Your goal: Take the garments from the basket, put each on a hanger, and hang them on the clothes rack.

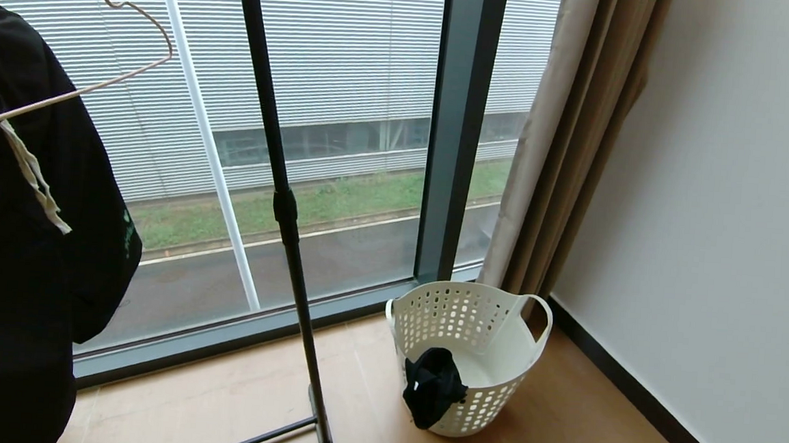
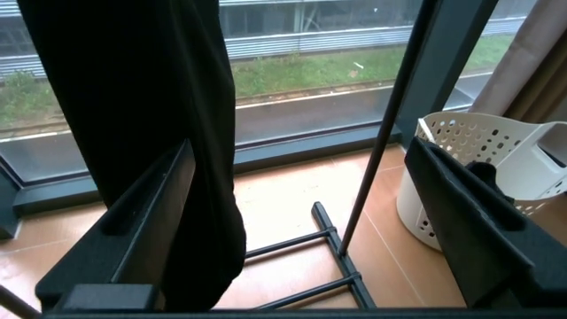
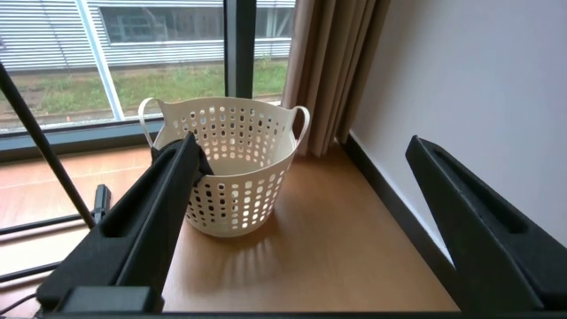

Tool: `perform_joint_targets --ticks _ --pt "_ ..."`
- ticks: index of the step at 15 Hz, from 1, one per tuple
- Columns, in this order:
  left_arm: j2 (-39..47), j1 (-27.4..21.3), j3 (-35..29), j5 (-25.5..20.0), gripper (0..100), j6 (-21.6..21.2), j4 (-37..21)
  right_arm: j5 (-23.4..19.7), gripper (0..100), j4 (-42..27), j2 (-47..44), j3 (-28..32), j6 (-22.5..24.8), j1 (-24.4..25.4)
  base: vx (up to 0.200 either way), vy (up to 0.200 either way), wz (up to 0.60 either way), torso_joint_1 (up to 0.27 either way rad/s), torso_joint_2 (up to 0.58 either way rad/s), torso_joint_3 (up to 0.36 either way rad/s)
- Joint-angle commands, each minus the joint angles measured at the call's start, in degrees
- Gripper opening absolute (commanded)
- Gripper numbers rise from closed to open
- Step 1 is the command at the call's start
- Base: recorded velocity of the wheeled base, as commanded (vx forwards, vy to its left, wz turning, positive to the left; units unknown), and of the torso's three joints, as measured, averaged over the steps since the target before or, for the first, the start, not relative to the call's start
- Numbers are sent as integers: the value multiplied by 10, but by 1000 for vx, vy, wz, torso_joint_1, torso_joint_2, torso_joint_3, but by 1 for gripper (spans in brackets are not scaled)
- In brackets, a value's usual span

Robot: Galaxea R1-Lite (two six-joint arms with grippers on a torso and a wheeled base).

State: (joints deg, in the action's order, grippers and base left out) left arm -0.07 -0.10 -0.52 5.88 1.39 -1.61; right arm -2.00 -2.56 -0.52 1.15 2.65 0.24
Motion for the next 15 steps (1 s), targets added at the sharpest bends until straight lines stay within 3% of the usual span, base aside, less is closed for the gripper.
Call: perform_joint_targets --ticks 1,15 --pt "1 0 0 0 100 0 0 0 100 0 -1 0 1 0 0 0 0 2 7 -203" --pt "1 0 0 0 100 0 0 0 100 0 -1 0 0 0 0 0 0 3 3 -199"
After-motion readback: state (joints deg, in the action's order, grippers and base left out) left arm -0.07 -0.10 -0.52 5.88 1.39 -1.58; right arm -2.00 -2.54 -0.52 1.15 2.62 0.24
